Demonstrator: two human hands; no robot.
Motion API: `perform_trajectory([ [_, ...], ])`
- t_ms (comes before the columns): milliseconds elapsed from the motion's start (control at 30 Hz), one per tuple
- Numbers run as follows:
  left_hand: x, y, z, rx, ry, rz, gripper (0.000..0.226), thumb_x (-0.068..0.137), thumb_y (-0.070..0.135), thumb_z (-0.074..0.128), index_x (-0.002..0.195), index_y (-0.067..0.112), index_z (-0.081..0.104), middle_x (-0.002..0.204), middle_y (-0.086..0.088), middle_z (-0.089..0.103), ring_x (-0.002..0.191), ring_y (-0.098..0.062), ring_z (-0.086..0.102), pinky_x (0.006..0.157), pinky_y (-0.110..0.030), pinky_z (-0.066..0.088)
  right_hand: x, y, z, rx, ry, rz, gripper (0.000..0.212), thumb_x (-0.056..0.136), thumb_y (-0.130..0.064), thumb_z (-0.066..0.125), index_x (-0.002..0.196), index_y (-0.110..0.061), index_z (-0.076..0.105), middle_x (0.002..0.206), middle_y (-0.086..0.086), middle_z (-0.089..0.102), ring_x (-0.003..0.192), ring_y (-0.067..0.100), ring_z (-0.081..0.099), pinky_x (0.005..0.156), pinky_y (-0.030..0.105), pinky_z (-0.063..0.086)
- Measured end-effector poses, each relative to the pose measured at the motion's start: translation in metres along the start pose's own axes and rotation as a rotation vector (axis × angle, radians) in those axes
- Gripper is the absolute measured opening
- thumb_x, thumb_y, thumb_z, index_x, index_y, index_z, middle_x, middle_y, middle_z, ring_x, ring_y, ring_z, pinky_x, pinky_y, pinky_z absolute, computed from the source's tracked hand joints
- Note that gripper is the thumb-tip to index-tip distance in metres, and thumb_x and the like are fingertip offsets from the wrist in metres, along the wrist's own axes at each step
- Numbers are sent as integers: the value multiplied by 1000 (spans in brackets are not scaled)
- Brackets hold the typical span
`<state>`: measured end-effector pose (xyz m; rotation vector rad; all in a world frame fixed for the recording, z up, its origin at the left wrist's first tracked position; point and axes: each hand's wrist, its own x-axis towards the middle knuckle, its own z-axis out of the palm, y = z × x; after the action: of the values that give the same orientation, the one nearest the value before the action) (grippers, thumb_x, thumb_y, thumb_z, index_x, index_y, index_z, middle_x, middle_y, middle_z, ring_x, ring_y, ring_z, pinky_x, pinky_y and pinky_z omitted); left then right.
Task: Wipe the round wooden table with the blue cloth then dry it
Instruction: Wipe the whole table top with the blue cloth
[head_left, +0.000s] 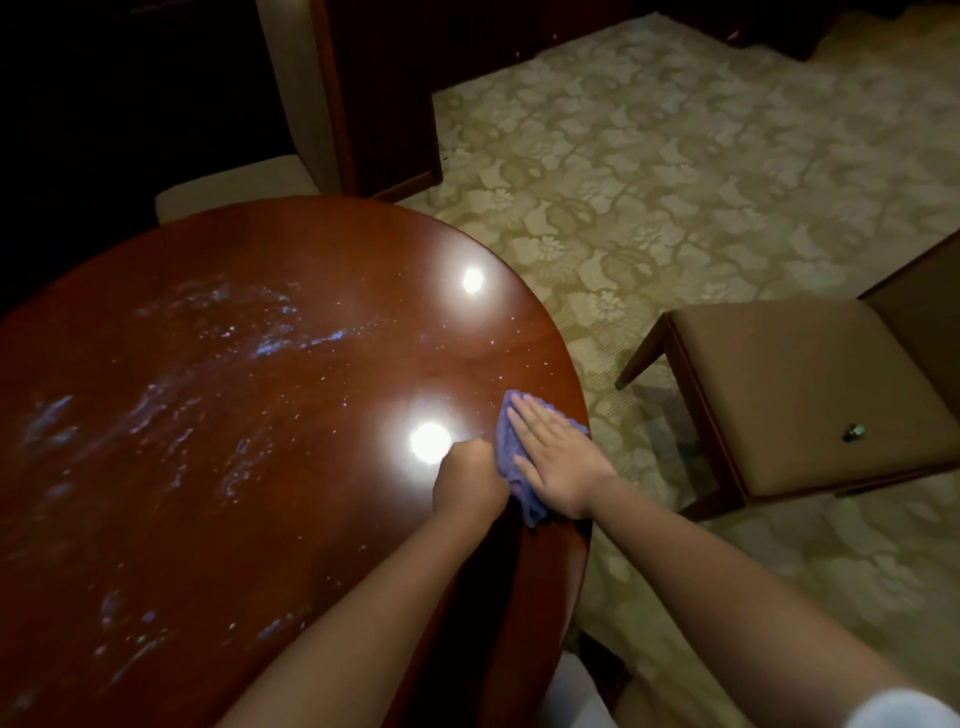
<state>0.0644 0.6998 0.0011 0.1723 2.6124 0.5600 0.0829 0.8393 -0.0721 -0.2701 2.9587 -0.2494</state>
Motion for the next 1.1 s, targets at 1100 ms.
perform_trajectory([
  [1100,-62,-36,9,25,41,56,24,92,14,49,101,3,68,103,-18,68,101,-35,64,83,-39,50,-38,-52,18,-116,9,-14,66,102,-38,13,129,8,53,135,22,52,124,34,51,111,28,12],
])
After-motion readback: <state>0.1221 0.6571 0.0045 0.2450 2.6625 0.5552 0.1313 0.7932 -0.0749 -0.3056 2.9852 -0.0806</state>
